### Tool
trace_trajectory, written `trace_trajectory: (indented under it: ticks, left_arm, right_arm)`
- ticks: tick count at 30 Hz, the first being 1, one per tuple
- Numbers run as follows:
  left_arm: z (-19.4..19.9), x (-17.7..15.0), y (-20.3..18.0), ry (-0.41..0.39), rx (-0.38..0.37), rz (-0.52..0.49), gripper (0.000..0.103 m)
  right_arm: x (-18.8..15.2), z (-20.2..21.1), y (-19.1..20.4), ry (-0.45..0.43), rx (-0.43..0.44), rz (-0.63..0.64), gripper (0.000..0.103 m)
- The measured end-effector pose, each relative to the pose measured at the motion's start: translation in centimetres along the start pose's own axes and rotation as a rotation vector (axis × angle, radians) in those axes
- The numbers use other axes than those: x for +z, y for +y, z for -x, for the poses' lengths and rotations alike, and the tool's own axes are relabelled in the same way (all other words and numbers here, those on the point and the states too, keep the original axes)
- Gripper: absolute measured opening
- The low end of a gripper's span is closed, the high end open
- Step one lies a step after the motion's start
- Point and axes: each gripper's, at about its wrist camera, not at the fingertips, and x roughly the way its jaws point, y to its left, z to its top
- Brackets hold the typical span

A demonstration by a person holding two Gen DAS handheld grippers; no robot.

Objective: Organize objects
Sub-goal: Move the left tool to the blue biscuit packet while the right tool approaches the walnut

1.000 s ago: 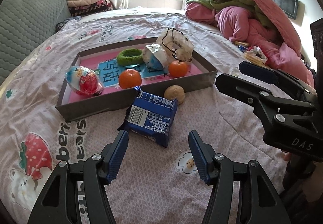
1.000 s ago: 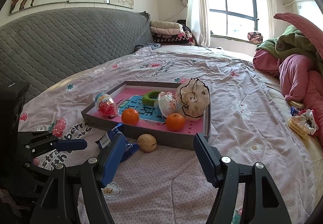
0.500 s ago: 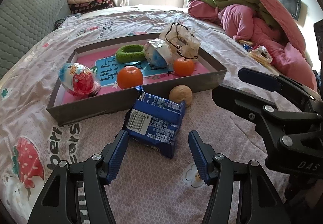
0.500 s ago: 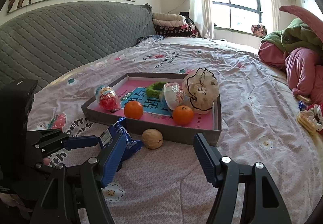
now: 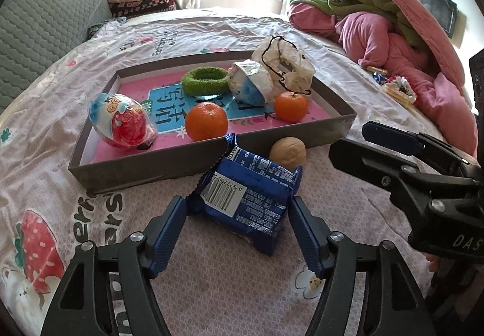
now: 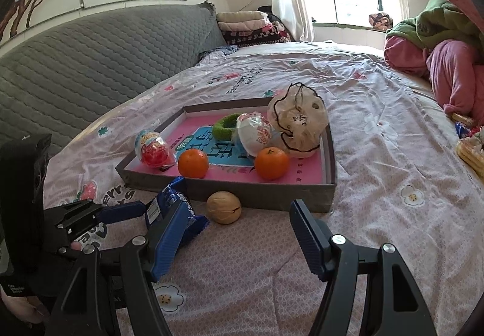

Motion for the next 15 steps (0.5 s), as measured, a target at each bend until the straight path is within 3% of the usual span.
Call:
trace_trajectory:
  ticks: [15]
  left_arm:
    - [-0.6,-0.1,1.0,-0.017,0.017,0.003,0.078]
  right_arm:
    - [0.0,-2.7,2.2,0.074,0.003,0.075,0.069]
